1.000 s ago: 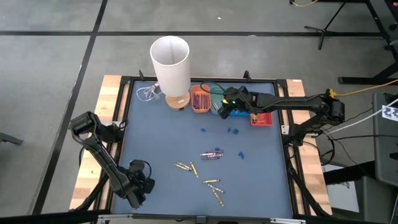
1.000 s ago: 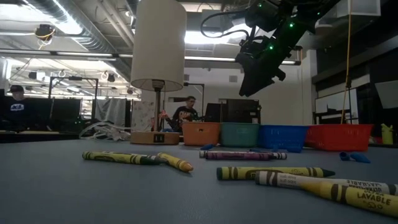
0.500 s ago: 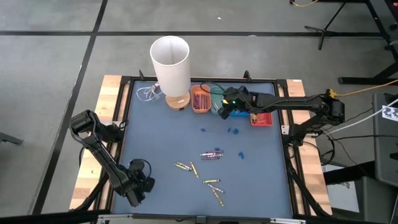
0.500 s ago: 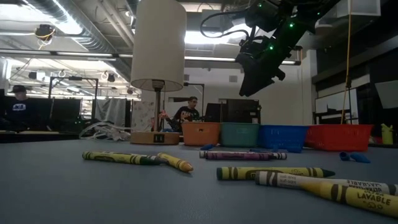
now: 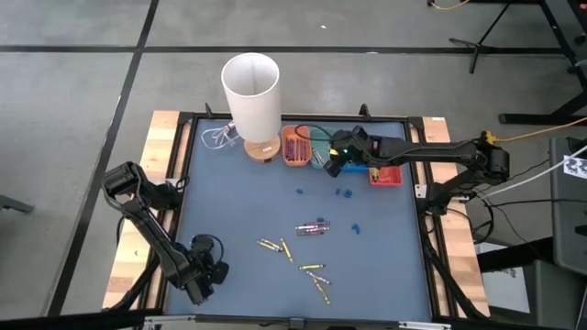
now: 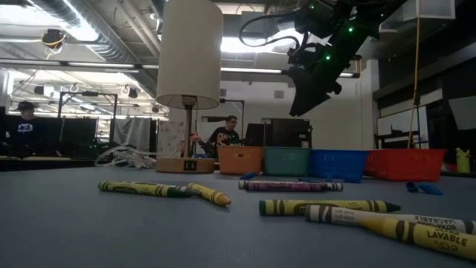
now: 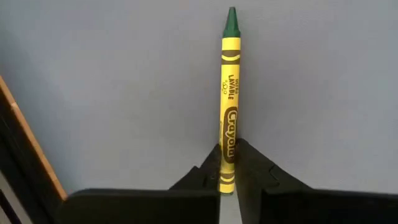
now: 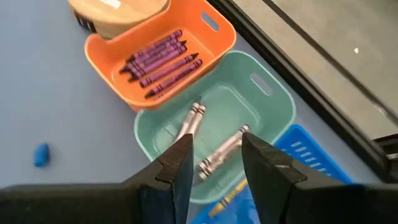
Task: Sort crayons
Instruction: Put the green crayon into the orange bin
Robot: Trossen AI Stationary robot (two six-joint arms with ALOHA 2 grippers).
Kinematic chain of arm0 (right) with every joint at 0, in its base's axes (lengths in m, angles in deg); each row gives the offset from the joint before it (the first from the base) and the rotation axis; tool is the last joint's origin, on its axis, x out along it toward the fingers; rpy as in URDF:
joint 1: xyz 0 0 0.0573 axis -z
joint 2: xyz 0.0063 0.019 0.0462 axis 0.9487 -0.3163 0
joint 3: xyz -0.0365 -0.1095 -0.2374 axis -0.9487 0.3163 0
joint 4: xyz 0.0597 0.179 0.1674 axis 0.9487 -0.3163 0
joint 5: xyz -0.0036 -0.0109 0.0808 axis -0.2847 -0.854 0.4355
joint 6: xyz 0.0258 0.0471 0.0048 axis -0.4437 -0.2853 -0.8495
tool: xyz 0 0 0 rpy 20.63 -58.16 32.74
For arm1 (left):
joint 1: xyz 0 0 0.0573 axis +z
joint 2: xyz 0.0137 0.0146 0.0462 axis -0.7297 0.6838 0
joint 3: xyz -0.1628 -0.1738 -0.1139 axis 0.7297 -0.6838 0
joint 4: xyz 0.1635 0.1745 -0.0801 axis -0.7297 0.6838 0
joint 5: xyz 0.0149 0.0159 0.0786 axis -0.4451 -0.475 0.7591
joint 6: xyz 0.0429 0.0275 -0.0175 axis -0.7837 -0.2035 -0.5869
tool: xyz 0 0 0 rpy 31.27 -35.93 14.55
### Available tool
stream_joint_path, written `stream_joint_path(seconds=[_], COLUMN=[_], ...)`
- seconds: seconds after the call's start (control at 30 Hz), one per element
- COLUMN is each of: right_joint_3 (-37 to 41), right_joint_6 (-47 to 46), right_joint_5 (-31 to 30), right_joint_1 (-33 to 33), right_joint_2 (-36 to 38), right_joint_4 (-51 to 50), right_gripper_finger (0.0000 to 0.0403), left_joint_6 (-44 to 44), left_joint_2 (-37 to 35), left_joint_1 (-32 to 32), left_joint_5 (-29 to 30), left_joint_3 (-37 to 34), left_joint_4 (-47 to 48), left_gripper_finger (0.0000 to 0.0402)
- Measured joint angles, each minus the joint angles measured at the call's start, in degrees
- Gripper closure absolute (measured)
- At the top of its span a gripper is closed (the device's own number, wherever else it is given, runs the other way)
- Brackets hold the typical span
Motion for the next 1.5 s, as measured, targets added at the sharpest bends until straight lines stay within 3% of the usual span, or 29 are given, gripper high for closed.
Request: stream_joint_path(seconds=[0.27,0.4,0.5,0.7,0.87,1.03,1.17,1.33,1.5], right_joint_3=[0.0,0.0,0.0,0.6,8.8,22.2,30.9,36.4,36.8], right_joint_6=[5.1,6.6,7.2,7.9,9.6,9.3,4.7,-0.1,-3.7], right_joint_5=[0.0,0.0,2.1,11.2,28.0,48.1,54.1,50.6,47.4], right_joint_1=[0.0,0.0,0.0,0.0,0.0,0.0,0.0,0.0,0.0], right_joint_2=[6.2,11.3,15.6,24.4,31.6,35.7,34.9,32.7,30.2], right_joint_4=[-10.5,-16.1,-19.1,-19.8,-8.5,15.5,35.2,45.3,47.5], right_gripper_finger=[0.0267,0.0267,0.0267,0.0267,0.0267,0.0267,0.0267,0.0267,0.0267], left_joint_6=[-0.1,-1.7,-3.0,-3.1,-5.9,-21.6,-41.3,-68.2,-90.7], left_joint_2=[0.2,0.4,0.5,0.5,0.4,0.3,0.3,0.3,0.3], left_joint_1=[0.2,0.2,0.6,1.3,4.0,10.3,16.9,25.5,33.0], left_joint_5=[1.9,5.7,11.1,28.0,44.9,62.0,65.9,62.0,48.5], left_joint_3=[0.7,2.7,4.4,4.7,4.7,4.7,4.7,4.7,4.8], left_joint_4=[0.2,0.2,-2.6,-9.0,-11.8,-20.4,-33.4,-52.4,-68.6], left_gripper_finger=[0.0392,0.0396,0.0397,0.0394,0.0394,0.0394,0.0393,0.0393,0.0393])
